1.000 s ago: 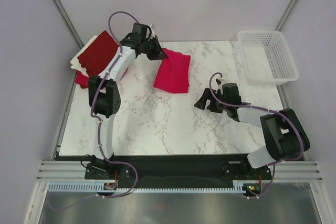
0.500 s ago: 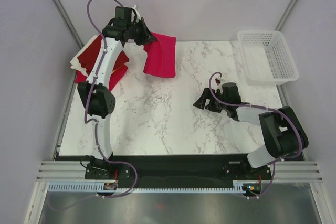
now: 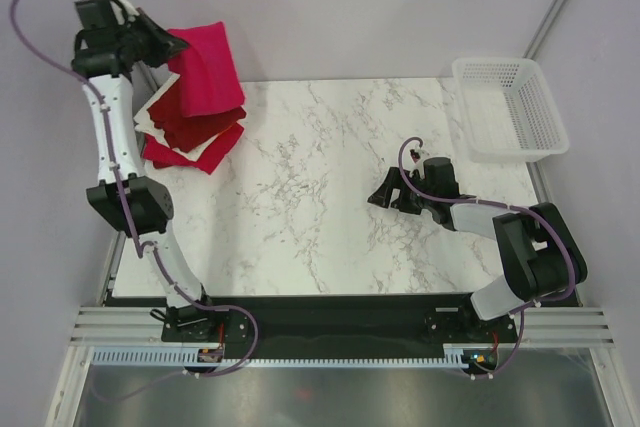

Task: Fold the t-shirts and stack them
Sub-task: Neatly place the folded tshirt to the corner

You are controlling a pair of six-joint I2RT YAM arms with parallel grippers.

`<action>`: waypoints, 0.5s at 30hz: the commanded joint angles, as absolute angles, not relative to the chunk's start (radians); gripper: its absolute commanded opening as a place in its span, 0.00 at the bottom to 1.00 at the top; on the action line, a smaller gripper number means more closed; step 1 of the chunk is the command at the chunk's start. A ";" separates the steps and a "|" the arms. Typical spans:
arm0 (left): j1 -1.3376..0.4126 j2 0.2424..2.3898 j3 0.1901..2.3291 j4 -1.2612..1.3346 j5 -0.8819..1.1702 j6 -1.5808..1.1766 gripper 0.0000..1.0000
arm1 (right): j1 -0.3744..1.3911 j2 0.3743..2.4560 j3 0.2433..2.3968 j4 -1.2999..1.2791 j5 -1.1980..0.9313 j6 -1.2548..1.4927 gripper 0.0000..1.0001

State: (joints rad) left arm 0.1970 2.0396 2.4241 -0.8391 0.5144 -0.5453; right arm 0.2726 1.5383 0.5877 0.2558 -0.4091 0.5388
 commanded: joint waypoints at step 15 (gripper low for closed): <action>0.403 2.036 2.199 -0.822 0.658 -0.552 0.02 | 0.273 1.583 0.597 0.210 -0.413 0.537 0.93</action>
